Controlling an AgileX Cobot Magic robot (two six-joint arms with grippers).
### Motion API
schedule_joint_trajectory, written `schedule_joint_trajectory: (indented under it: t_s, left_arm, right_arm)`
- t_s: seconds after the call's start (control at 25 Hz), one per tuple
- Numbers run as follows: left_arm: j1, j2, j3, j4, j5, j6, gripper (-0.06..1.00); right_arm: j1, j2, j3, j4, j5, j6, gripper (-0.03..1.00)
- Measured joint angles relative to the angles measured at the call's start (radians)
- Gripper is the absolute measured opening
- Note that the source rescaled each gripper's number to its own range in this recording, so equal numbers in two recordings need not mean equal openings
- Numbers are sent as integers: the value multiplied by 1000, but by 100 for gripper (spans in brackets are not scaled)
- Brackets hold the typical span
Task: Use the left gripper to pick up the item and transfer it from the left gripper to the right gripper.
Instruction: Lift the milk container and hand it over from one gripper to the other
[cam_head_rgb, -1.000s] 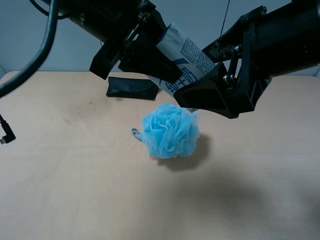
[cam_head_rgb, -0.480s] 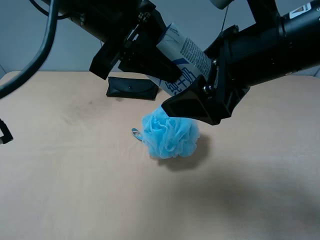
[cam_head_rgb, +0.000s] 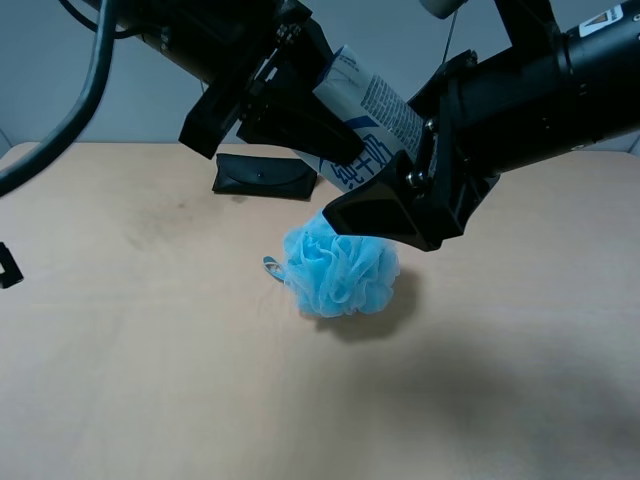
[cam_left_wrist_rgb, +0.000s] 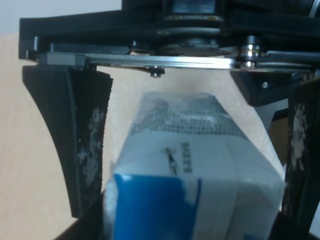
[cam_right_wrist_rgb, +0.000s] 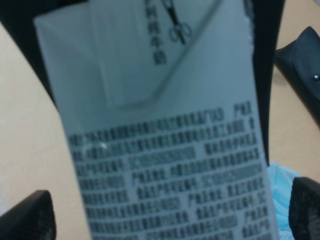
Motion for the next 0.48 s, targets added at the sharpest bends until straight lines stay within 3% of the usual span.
schedule_joint_trajectory:
  t_s: [0.12,0.2,0.48]
  left_arm:
    - [0,0,0,0,0,-1,1]
    - [0,0,0,0,0,-1,1]
    - [0,0,0,0,6,-1,1]
  right_arm:
    - [0,0,0,0,0,0,100]
    - [0,0,0,0,0,0,95]
    - [0,0,0,-4,-2,0,28]
